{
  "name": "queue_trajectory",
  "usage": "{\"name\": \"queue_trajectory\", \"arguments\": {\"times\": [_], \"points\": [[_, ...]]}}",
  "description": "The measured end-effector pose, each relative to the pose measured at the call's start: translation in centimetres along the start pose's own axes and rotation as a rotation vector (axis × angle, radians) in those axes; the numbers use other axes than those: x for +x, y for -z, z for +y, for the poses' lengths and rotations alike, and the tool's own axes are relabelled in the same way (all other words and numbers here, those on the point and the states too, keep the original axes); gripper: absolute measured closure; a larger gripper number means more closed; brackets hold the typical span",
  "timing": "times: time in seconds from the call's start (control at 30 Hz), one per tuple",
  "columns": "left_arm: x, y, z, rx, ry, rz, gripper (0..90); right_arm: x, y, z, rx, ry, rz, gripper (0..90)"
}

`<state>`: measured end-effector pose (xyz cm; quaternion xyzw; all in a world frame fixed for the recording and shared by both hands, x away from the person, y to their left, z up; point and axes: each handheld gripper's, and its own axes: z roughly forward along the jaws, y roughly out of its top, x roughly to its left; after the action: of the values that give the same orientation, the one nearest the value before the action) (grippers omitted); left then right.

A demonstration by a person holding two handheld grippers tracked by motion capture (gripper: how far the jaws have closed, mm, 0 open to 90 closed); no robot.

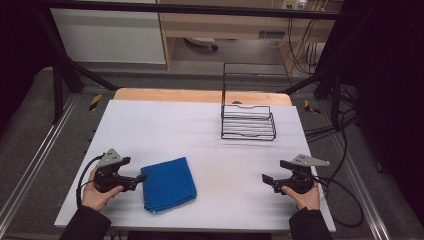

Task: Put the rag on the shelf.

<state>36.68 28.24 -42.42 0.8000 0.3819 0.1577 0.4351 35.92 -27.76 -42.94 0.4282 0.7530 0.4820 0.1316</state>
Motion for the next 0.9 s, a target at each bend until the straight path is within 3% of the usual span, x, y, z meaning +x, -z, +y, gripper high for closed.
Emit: {"name": "queue_trajectory", "arguments": {"times": [0.4,0.9], "points": [[0.0,0.0,-0.2,0.005,0.003,0.018,6.4,1.5,-0.9,0.5,0.007,0.025,-0.003,1.1],[0.2,-0.1,-0.4,0.014,0.018,0.037,6.5,6.1,-4.5,1.6,0.046,0.066,0.040,1.6]]}}
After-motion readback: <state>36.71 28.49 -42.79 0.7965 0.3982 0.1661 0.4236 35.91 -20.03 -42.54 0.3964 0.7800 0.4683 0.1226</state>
